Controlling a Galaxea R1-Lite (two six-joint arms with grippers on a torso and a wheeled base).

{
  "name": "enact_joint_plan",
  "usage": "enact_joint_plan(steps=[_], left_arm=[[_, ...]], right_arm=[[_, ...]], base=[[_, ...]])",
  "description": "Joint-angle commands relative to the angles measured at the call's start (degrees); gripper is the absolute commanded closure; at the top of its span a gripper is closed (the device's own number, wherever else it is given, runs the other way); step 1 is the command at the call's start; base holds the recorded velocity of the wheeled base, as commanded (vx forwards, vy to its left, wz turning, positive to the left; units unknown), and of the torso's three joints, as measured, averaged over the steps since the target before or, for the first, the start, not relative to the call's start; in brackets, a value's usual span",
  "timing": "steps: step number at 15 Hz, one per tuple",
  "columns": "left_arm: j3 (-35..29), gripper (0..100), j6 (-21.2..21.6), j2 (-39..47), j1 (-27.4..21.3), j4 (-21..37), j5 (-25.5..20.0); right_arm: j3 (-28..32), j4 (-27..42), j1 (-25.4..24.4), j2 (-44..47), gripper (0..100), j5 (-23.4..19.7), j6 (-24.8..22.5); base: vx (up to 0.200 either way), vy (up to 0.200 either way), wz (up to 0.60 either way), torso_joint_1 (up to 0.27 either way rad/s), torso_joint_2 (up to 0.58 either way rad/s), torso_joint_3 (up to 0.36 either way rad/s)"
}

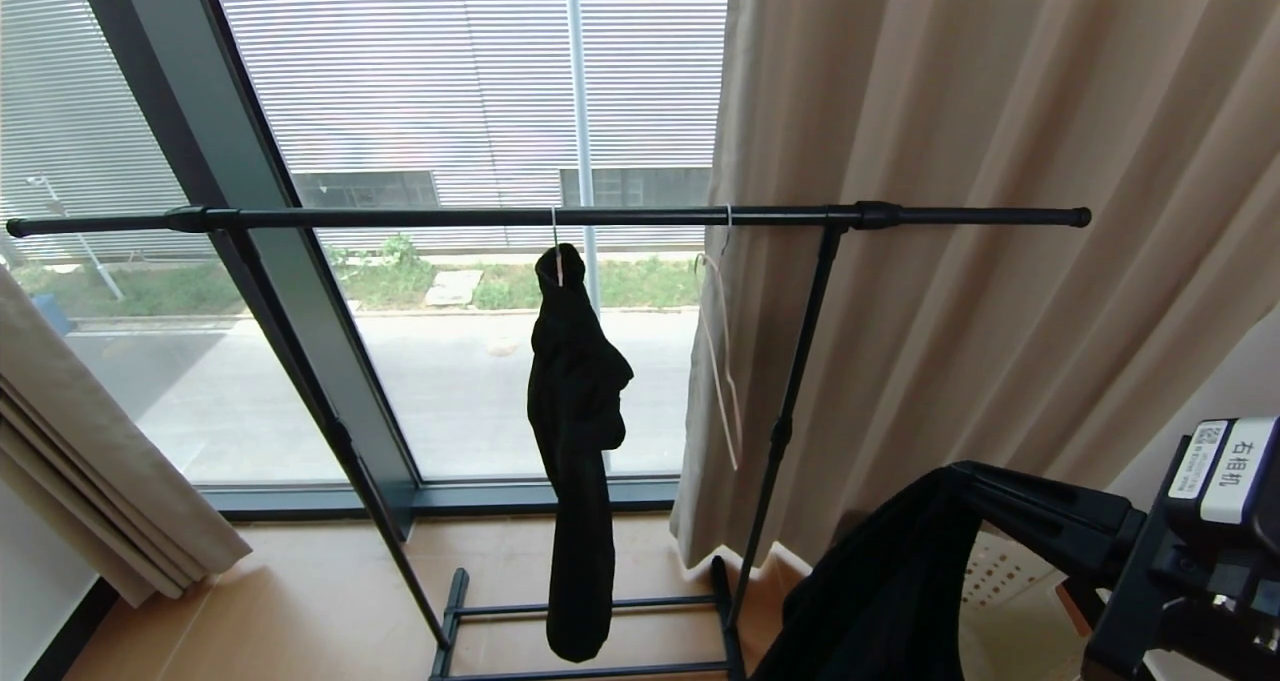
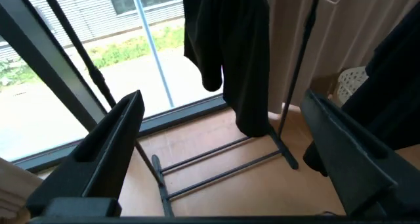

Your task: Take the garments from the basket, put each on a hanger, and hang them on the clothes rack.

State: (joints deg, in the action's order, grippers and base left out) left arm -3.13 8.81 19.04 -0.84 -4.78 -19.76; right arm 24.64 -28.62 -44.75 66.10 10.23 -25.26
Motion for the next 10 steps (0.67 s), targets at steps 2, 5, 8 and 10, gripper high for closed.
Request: enact_joint_plan(steps=[2,5,8,10], left_arm=[[-15.2,0,-7.1,34.0,-6.0,-0.5,-4.1],[-19.4,0,-19.1,46.4,-19.5,-6.6,1.3],[-25.1,0,-20.0,57.6,-29.6,-7.7,10.4],[-30.8,0,-23.6,65.9,-33.6,-8.8,15.5]], right_arm=[[4.5,0.1,-1.1,4.0,100,0.0,3.2],[11.0,0.1,2.0,10.7,100,-6.4,16.5],[16.7,1.9,3.3,12.1,100,-8.0,14.9],[17.3,3.4,3.3,14.1,100,-6.6,15.2]], base=[[0.0,0.0,0.0,0.0,0.0,0.0],[0.0,0.0,0.0,0.0,0.0,0.0],[0.0,0.0,0.0,0.0,0.0,0.0],[0.0,0.0,0.0,0.0,0.0,0.0]])
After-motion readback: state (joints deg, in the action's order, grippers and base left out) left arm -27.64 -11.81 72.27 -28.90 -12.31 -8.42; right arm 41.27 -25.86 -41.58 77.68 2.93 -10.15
